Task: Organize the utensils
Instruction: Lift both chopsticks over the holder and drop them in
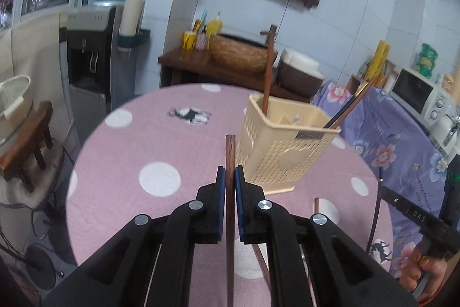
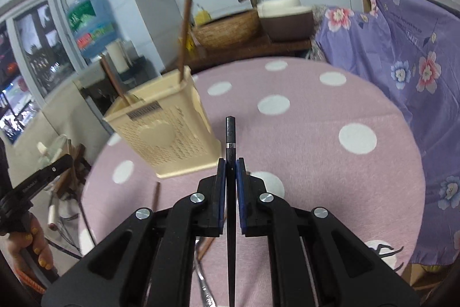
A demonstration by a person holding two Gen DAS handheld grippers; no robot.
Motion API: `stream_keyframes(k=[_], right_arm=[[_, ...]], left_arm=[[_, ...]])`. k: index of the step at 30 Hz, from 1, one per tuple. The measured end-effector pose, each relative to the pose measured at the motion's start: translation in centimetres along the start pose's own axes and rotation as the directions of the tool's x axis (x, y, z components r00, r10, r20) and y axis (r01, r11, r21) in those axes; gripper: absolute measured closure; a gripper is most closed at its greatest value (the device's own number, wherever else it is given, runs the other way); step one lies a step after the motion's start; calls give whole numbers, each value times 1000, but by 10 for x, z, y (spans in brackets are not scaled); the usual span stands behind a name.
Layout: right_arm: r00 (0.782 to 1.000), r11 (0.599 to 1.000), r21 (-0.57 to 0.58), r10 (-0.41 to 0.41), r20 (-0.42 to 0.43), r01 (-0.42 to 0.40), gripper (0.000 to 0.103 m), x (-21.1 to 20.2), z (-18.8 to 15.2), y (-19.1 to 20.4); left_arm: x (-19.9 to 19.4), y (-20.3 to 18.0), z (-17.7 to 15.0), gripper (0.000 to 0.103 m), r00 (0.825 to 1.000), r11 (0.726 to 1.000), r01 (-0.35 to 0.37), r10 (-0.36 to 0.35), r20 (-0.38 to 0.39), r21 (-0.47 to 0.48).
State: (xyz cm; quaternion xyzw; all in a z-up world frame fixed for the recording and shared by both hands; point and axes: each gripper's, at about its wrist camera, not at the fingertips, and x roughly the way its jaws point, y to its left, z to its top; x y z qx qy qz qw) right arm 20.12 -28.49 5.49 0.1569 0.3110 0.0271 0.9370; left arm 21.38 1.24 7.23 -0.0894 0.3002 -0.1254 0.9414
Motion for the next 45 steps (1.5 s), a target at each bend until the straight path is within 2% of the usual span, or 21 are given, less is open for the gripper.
stream_keyframes(k=[5,10,23,30,34,37,42,45], right_arm=[[995,999,-38,20,99,-16,95,-47,15,6],[991,998,-54,27,128,-20,95,-63,22,9],[994,997,-74,23,111,-15,95,-61,29,14],[995,994,-92,59,80,-52,95,-61,41,20],[990,987,-138,99,102,-85,95,-68,68,37],[983,980,-172,124,133,-100,95,-71,100,58],[965,979,-185,124,232,-82,95,-72,165,92],[952,985,-152,120,282,-79,95,-65,193,101]], left_arm=[[-27,10,7,95,999,1000,15,-14,48,-9],[-41,13,11,95,996,1000,16,-14,83,-17],[-48,13,21,95,994,1000,8,-8,108,0],[-53,11,39,95,993,999,52,-53,109,7],[-67,1,70,95,985,996,80,-85,148,37],[-77,-15,101,95,977,994,87,-99,189,72],[-85,-49,151,95,959,990,74,-104,265,122],[-74,-69,171,95,950,990,31,-72,303,137]])
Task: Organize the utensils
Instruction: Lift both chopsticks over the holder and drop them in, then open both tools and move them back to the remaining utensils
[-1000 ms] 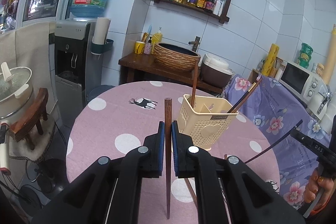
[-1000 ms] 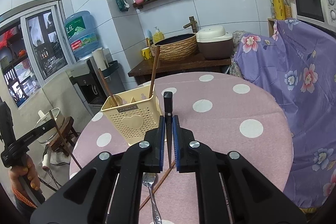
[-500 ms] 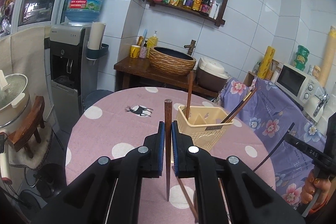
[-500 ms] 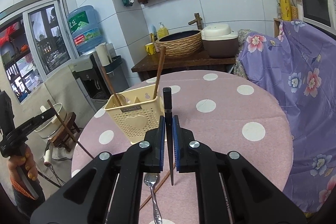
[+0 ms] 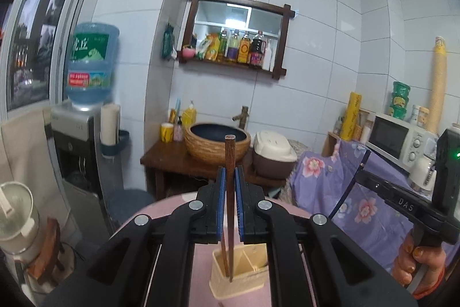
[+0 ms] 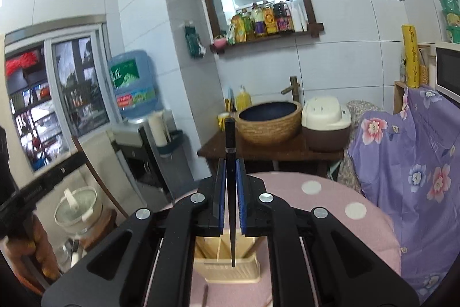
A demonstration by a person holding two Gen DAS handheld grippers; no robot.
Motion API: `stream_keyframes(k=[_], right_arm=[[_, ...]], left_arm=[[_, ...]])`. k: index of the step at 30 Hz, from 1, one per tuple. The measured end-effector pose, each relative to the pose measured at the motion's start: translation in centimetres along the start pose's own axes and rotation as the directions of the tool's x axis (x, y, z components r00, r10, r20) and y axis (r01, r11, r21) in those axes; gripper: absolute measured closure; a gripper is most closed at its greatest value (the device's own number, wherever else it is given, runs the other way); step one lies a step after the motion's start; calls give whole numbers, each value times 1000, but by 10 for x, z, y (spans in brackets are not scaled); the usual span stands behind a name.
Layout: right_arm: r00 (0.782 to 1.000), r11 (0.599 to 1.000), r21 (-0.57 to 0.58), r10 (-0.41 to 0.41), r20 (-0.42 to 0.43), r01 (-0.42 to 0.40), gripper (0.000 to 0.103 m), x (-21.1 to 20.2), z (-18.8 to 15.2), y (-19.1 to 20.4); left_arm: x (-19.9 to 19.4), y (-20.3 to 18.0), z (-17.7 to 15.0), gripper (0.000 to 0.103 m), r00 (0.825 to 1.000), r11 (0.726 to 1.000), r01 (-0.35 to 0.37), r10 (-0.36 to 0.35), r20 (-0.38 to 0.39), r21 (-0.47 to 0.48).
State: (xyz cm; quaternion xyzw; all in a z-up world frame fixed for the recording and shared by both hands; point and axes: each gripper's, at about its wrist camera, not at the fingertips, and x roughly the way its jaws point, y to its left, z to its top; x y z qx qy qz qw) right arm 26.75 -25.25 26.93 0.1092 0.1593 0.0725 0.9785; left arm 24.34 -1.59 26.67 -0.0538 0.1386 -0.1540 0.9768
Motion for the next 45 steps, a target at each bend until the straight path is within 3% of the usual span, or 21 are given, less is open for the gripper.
stream_keyframes(k=[5,12,18,22,23,24,25,26,28,33,38,45], right_arm=[[999,999,-14,-40,-1,40,95,35,-8,8],[988,997,-24,-75,-134,72,95,83,-78,4],[980,995,-46,-99,-171,93,95,98,-107,1],[985,991,-93,-104,-136,92,94,88,-115,7],[986,990,-110,-106,-125,93,88,84,-117,10],[987,987,-125,-111,-113,96,82,79,-120,11],[988,986,-135,-116,-102,101,65,73,-123,12],[989,983,-145,-124,-86,111,47,65,-129,12],[987,979,-158,-143,-71,130,42,55,-139,9],[961,971,-161,-207,-184,179,38,46,-178,-13],[906,964,-117,-265,-330,239,38,45,-225,-43],[875,972,-70,-231,-425,222,38,36,-277,-53]], left_arm=[[42,-10,-13,95,999,999,-45,45,-19,1],[93,-1,-78,95,984,998,-63,57,-167,-31],[112,11,-113,95,967,996,-82,69,-246,-42],[108,19,-123,93,966,996,-66,47,-254,-67],[104,21,-125,89,967,996,-60,41,-253,-67],[101,20,-128,75,968,996,-59,40,-247,-68],[94,22,-132,55,970,996,-58,40,-239,-70],[88,23,-137,51,972,996,-57,39,-232,-73],[76,27,-150,47,972,996,-56,39,-234,-69],[62,43,-192,41,945,994,-95,73,-320,-56],[51,61,-236,41,911,984,-157,111,-398,-83],[51,66,-280,43,854,977,-159,64,-517,-142]])
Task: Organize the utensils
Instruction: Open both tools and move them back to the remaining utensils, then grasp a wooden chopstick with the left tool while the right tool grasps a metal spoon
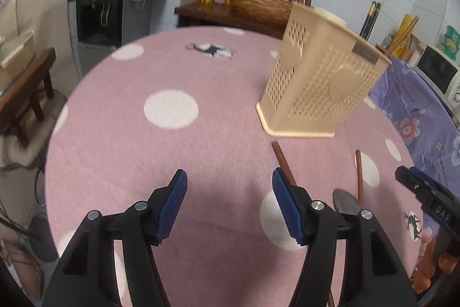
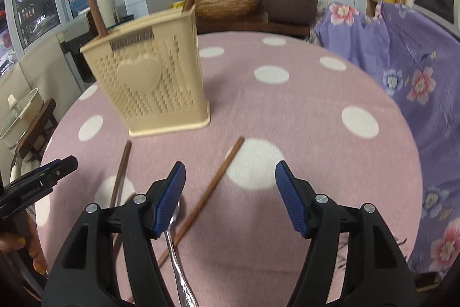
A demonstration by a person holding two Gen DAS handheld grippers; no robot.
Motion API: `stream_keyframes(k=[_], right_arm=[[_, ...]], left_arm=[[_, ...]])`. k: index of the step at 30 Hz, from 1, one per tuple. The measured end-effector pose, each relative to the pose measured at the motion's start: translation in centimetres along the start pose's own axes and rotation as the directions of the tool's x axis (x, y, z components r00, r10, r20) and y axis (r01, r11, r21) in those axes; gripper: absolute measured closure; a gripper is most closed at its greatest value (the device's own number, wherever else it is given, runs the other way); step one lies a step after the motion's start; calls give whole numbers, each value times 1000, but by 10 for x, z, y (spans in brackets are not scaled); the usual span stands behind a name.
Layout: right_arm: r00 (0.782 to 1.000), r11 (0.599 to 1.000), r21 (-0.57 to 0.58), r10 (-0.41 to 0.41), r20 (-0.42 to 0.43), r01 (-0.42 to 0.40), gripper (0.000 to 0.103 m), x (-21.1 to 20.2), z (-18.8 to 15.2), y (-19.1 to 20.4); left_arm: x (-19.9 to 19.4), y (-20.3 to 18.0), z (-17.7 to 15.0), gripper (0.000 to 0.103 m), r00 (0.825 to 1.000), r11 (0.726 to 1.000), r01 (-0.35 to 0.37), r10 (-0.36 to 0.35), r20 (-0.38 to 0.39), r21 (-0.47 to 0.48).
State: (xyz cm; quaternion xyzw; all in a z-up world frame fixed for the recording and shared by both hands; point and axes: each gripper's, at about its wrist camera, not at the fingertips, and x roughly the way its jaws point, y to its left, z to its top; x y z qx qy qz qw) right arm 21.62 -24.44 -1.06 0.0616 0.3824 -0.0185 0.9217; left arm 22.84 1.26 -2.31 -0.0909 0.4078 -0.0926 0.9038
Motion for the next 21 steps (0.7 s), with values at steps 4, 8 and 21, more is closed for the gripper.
stream_keyframes(k=[4,8,21], right_arm=[[1000,1000,5,-11,-19,11,38,3,-17,0],[1000,1000,5,-11,-18,11,38,-1,-25,2],[1000,1000,-22,8,-2,-8,38,-13,-33,6]], left_arm=[[7,-10,-5,48,999,1000,30,-29,-34,6],[18,-28,-4,57,997,998,42,-39,-67,42],[61,-61,8,75,990,993,-18,34,-135,118]])
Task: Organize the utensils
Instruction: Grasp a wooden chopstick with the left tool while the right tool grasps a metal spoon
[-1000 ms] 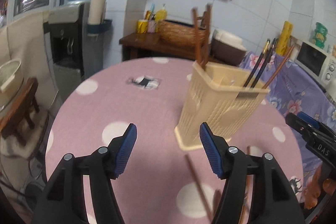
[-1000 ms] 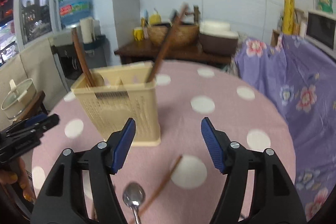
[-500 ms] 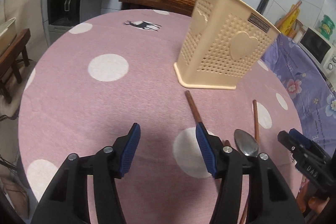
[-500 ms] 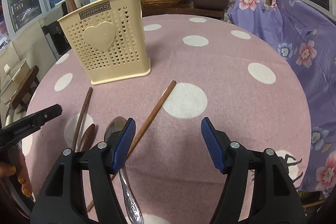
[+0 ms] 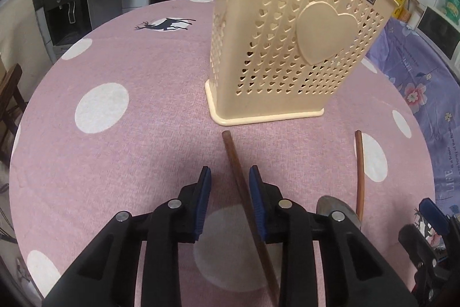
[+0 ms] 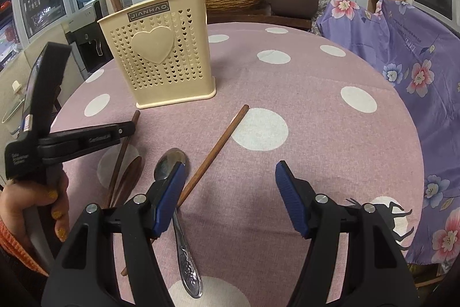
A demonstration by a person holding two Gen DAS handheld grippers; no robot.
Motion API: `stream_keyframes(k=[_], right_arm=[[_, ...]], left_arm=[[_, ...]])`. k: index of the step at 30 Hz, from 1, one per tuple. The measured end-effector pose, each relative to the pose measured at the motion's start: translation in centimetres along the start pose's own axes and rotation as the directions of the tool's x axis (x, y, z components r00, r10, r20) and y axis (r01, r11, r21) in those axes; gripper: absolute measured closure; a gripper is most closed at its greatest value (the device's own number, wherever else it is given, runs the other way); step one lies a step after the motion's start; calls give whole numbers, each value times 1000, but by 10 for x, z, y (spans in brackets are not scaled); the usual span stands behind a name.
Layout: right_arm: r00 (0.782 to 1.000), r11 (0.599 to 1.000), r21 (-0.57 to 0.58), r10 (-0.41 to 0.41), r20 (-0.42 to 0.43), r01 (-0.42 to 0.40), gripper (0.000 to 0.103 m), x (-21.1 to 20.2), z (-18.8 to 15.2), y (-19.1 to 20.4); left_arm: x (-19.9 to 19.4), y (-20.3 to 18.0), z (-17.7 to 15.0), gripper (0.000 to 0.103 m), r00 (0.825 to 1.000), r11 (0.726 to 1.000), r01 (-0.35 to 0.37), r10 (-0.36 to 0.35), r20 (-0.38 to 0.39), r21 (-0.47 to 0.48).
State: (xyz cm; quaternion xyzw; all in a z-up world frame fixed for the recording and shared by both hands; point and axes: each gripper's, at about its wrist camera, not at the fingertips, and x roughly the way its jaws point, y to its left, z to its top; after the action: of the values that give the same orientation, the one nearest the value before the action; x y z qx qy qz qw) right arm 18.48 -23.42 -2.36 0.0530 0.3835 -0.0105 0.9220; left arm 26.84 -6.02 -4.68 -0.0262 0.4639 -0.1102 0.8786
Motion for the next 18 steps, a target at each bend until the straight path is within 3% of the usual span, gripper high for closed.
stream_keyframes(k=[5,7,14,18], right_arm=[[1000,1000,1,2,1,-2,38,-1,-1,0],[1000,1000,3,1,-1,-1,38,0,-1,-1],[1000,1000,26,-4,-19,4,38,4,0,-8],[999,999,0,37,-19,-37,38,4,2,-3]], left_arm=[[6,-8,5,83,1000,999,-31,31,-1,25],[8,-10,6,92,999,999,-44,44,2,29],[8,-9,8,95,1000,1000,-21,21,4,-3],[4,-4,9,95,1000,1000,7,-6,15,-28]])
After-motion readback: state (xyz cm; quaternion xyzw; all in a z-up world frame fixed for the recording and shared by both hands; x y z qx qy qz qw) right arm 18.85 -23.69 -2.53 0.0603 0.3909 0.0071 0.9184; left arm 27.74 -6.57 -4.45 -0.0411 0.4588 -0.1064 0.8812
